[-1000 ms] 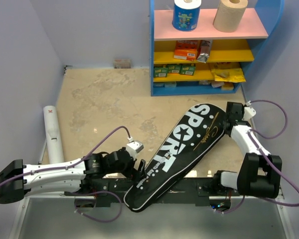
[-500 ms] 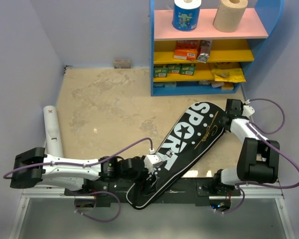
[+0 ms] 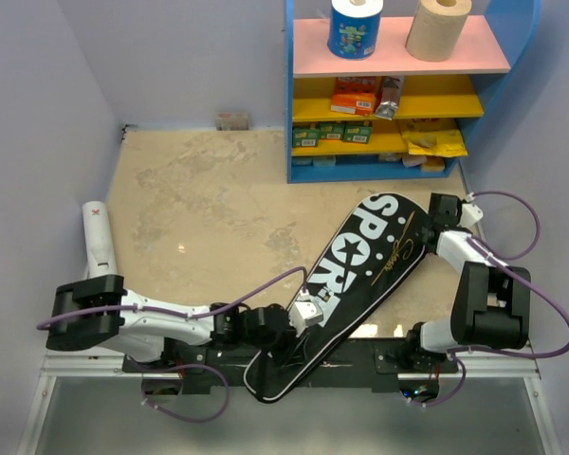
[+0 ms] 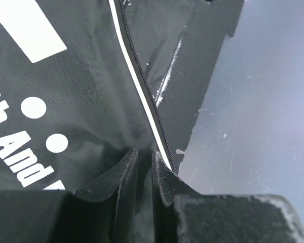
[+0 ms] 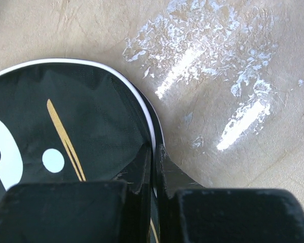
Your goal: Pack up the badminton gear
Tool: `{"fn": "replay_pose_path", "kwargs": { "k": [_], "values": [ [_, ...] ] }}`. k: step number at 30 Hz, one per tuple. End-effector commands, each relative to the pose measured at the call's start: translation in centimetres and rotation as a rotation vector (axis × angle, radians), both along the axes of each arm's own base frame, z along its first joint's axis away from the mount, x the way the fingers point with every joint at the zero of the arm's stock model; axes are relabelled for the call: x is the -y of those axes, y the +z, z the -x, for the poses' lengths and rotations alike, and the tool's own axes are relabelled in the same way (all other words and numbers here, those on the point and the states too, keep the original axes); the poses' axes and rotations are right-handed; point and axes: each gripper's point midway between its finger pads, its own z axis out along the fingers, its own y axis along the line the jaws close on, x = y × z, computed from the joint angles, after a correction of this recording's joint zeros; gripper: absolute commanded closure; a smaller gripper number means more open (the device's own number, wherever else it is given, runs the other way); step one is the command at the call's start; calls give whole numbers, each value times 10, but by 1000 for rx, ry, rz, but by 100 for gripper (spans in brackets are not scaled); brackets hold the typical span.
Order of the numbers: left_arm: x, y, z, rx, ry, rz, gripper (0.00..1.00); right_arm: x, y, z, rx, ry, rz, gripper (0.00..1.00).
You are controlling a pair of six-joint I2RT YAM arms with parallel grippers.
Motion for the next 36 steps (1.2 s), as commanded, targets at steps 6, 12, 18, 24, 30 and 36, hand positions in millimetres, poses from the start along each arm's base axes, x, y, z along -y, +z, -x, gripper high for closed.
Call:
{"fn": "replay_pose_path", "kwargs": {
  "k": [6, 12, 18, 24, 30, 36],
  "values": [
    [-52, -54, -67, -12, 325, -181, 80, -6, 7, -4, 47, 21, -20, 100],
    [-84, -23, -132, 54, 546, -130, 75, -13, 0, 5, 44, 38, -49, 100],
    [-108, -4, -168, 102, 645, -143, 74, -30, -20, -5, -9, 160, -106, 100],
    [-125, 0, -186, 97, 725, -123, 73, -46, -25, -20, -55, 317, -127, 100],
    [-132, 1, -198, 72, 772, -96, 73, -62, -26, -36, -61, 419, -127, 100],
    [-137, 18, -203, 100, 808, -49, 70, -73, -7, -49, -52, 465, -54, 94]
  ]
}}
